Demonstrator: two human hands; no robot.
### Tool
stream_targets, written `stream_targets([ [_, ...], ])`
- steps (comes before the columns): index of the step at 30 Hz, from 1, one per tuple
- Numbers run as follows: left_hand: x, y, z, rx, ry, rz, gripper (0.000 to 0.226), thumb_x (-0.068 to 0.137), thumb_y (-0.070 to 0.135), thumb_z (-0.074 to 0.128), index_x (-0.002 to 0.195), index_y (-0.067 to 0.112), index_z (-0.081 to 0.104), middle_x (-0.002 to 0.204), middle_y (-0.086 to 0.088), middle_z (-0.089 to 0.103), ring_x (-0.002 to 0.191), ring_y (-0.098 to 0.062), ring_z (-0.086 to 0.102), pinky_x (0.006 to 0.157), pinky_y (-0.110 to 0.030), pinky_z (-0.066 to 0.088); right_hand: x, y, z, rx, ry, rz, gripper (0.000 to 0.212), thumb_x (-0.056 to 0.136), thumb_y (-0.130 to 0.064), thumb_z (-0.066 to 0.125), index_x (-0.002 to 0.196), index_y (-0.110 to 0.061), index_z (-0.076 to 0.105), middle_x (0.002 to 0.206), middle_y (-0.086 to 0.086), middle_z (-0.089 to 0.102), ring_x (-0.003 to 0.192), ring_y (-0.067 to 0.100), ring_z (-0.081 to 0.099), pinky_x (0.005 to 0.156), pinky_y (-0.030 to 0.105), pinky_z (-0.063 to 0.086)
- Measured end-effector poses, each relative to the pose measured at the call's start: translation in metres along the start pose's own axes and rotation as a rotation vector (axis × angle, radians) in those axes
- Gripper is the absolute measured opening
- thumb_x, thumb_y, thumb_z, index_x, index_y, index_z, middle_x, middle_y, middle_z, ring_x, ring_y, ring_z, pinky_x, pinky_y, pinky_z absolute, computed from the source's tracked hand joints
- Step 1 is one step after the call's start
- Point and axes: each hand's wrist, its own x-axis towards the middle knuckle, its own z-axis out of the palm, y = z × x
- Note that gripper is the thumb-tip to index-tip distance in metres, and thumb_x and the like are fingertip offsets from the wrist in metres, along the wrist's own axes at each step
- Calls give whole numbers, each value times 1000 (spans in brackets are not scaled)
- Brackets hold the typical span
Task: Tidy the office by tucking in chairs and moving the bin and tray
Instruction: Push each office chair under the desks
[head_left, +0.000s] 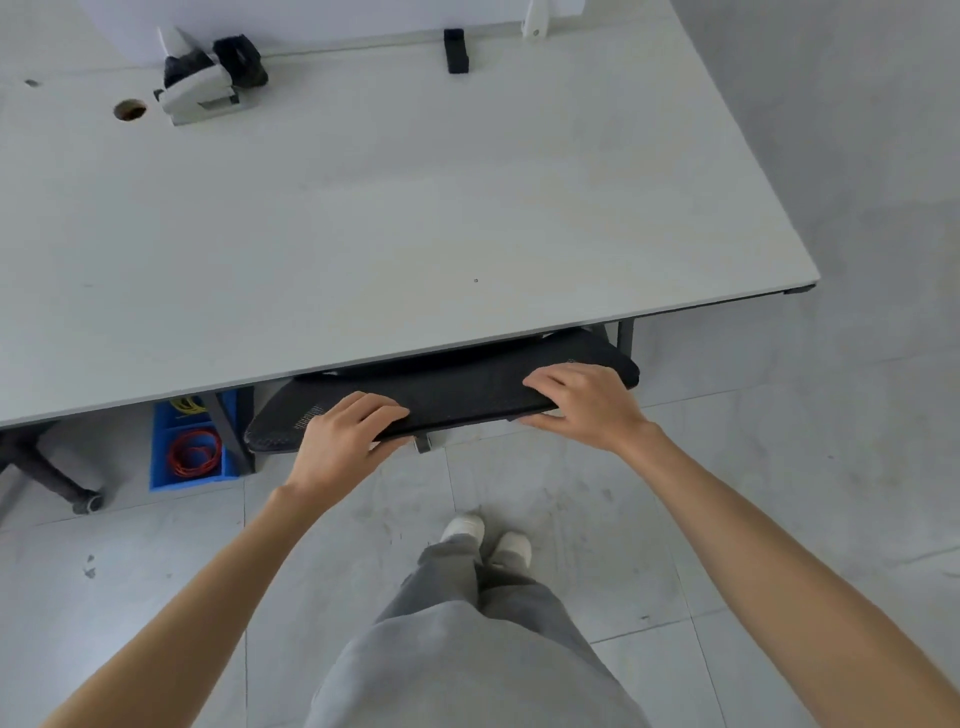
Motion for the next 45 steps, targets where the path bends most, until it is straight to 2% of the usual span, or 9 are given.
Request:
stream_targets([
  [3,-2,24,-7,-109,50,-32,38,92,36,44,101,9,70,98,-2,70,94,-9,57,77,-23,52,-15,-5,-5,62,85,5,43,94,-37,41,99,-4,67,97,7,71,89,23,67,76,34,54],
  [8,2,90,-3,-414,58,-109,24,90,14,47,101,6,67,96,13,62,94,6,54,86,-3,39,-84,-30,-19,475,393,570,31,91,-18,43,105,-3,66,115,6,63,111,14,54,98,20,41],
  [13,35,157,63,-794,-516,-297,36,93,12,48,91,42,66,87,19,71,86,0,64,78,-19,51,-198,-57,-17,940,627,1274,22,94,-13,49,100,-26,66,108,-11,68,103,-4,59,89,19,44],
  [18,121,244,112,-836,-834,-16,23,85,32,45,100,35,63,94,17,71,91,-4,65,83,-17,48,-286,-54,-18,1108,991,1623,30,95,-4,43,101,-19,68,107,-2,70,106,13,62,95,33,48],
  [23,218,374,170,-888,-889,216,30,83,43,44,104,31,62,95,15,70,91,-7,66,82,-14,49,-340,17,-27,1117,1256,1715,27,95,-3,40,103,-10,66,106,7,69,103,17,64,89,23,52],
  [29,303,489,224,-974,-769,103,25,87,24,45,104,21,64,94,9,72,86,-11,67,77,-16,49,-397,186,-84,1137,1143,1660,27,95,-2,41,99,-13,65,100,8,70,99,19,66,84,20,52],
  [35,362,491,238,-878,-559,-137,29,95,3,44,99,24,64,92,14,71,81,-2,66,78,-12,49,-374,365,-164,1157,990,1376,26,95,-1,41,101,-10,65,98,8,69,91,14,66,82,23,51],
  [39,413,487,266,-873,-420,-266,20,88,22,45,95,26,63,85,17,73,77,-3,66,77,-15,49,-343,484,-194,1167,936,1195,25,96,-2,41,101,-9,64,97,9,69,89,14,66,81,20,51],
  [45,540,509,326,-908,-282,-418,33,94,0,43,91,25,65,85,16,73,78,-6,67,72,-13,51,-297,654,-204,1131,801,1162,29,95,-1,42,96,-17,66,94,2,71,88,13,67,79,20,50],
])
